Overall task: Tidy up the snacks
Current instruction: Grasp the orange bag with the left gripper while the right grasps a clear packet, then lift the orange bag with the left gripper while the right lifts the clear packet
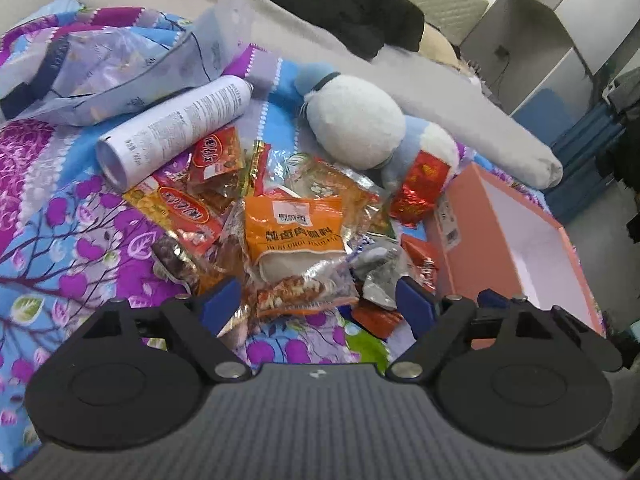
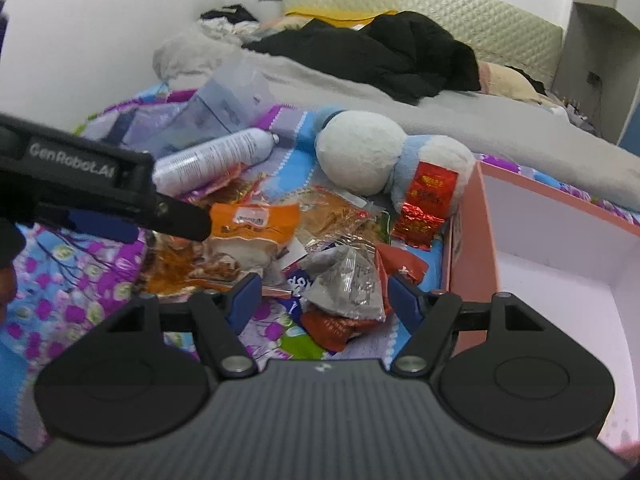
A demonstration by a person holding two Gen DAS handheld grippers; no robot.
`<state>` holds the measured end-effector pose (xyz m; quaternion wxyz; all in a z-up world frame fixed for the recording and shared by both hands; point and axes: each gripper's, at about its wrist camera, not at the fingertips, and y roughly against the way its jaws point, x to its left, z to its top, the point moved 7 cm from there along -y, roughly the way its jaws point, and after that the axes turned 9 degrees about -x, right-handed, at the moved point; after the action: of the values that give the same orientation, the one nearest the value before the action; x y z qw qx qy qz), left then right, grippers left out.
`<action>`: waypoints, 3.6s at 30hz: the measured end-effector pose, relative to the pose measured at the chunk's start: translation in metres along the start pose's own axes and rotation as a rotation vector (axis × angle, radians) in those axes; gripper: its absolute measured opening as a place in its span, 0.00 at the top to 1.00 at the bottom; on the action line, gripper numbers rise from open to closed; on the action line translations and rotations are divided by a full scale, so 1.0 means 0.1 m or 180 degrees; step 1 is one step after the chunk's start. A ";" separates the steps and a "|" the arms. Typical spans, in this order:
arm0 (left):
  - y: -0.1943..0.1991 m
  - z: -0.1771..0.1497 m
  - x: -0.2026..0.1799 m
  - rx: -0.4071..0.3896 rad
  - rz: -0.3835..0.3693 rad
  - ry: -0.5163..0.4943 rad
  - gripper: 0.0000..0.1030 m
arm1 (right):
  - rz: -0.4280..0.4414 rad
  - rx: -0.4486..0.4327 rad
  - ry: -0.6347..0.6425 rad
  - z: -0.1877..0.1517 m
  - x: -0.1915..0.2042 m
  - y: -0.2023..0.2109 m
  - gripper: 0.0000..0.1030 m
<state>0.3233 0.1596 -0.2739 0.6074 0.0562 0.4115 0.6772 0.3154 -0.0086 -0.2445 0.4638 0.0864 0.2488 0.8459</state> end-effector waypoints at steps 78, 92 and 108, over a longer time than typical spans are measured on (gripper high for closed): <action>1.14 -0.81 -0.57 0.0135 -0.0109 -0.0246 0.64 | -0.0216 -0.0123 -0.0592 -0.29 -0.16 1.38 0.69; 0.94 -1.20 -0.32 0.0468 -0.0006 -0.0117 0.47 | -0.0051 0.0292 -0.0713 -0.96 -0.08 1.26 0.69; 0.69 -1.45 -0.20 0.0708 0.0188 -0.0003 0.21 | -0.0047 0.0498 -0.0844 -1.33 -0.16 1.19 0.69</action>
<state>0.1912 0.0764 -0.3176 0.5774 0.1356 0.4819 0.6449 0.1857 -0.1207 -0.2981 0.4906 0.2315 0.2512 0.8016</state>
